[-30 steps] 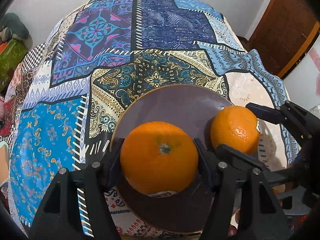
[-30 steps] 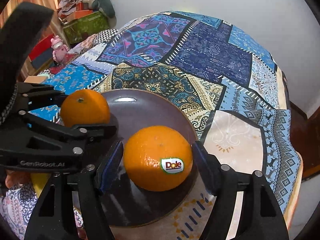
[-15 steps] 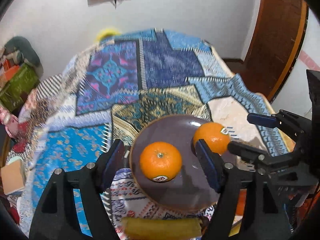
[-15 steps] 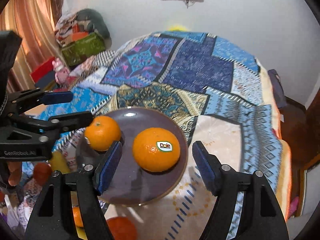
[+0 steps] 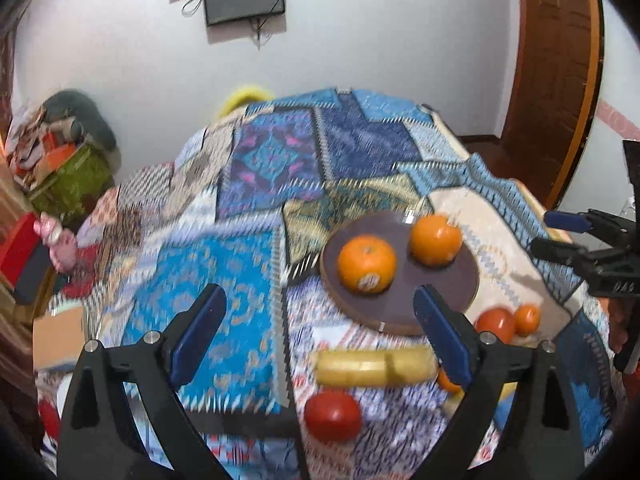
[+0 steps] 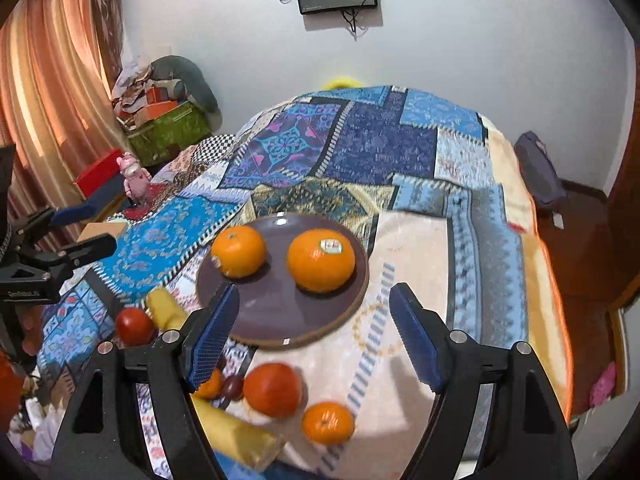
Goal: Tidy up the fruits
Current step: 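Grasp a red tomato with the left tool while the right tool grasps another tomato, then lower both tomatoes onto the purple plate beside the oranges and open both tools, then grasp a yellow corn cob with the right tool while the left tool grasps another cob, then lift both yellow corn cobs upright off the quilt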
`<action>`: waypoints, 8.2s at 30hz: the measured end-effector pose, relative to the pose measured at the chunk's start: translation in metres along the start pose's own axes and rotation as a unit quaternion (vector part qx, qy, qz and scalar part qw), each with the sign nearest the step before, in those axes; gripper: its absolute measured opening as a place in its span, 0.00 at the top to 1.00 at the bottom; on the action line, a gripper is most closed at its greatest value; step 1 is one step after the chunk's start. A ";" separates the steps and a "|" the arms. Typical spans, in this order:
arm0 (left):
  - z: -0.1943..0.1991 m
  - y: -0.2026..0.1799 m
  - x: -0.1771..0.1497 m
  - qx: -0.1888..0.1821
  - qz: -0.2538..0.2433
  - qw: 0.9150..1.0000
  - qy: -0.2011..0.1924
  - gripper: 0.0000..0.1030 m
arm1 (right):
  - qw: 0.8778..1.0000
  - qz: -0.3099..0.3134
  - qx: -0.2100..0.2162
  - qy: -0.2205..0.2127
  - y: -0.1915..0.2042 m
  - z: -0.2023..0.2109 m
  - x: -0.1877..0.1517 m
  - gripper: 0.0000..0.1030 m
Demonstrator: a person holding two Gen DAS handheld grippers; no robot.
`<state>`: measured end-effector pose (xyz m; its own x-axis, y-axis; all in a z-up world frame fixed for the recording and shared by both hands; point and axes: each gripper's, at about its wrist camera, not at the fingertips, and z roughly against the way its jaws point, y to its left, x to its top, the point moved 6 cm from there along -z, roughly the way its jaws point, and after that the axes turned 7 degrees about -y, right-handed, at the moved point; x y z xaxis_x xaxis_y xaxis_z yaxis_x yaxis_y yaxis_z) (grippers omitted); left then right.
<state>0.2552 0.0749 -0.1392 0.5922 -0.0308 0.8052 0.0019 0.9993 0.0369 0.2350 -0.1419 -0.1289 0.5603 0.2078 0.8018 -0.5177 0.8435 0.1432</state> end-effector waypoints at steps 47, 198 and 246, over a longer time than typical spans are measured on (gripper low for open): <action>-0.021 0.012 -0.083 -0.039 0.065 0.992 0.102 0.55 | 0.995 0.045 0.033 0.086 0.026 -0.033 -0.054 0.57; -0.057 -0.020 -0.066 0.011 0.073 0.990 0.121 0.09 | 0.991 -0.094 0.016 0.089 0.039 -0.033 -0.092 0.32; -0.066 -0.018 -0.101 -0.054 0.037 0.979 0.194 0.60 | 0.995 -0.024 0.025 0.092 0.019 -0.006 -0.087 0.68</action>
<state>0.2485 0.0617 -0.2598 0.8550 0.0312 0.5176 0.0199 0.9955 -0.0930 0.1803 -0.1408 -0.1997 0.6916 0.2582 0.6746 -0.5162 0.8299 0.2116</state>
